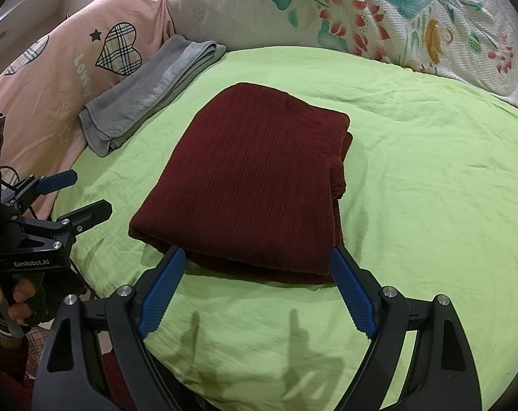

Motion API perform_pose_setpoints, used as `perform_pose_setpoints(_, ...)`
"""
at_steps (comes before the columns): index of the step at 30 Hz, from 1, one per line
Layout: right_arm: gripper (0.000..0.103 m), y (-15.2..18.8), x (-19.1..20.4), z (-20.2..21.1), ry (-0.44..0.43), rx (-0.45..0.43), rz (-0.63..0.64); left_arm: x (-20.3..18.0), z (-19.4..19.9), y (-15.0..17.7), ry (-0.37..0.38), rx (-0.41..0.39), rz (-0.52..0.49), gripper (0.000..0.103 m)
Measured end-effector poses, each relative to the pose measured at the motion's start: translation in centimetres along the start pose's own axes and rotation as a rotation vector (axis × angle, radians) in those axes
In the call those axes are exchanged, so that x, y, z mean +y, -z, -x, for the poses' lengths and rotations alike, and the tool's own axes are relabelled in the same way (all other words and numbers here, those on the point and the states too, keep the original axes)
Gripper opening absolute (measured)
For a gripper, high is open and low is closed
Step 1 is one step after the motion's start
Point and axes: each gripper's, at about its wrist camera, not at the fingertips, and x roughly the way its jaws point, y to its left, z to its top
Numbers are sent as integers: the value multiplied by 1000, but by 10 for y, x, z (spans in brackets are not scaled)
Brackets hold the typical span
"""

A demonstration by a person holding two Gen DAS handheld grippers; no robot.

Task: Fold large clothes

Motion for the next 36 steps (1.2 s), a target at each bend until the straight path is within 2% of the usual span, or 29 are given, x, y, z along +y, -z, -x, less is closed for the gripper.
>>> perform_pose_setpoints(36,86,-5,-1,0,-3,-6,-1,-3,1,-8,7,-17,-13,99)
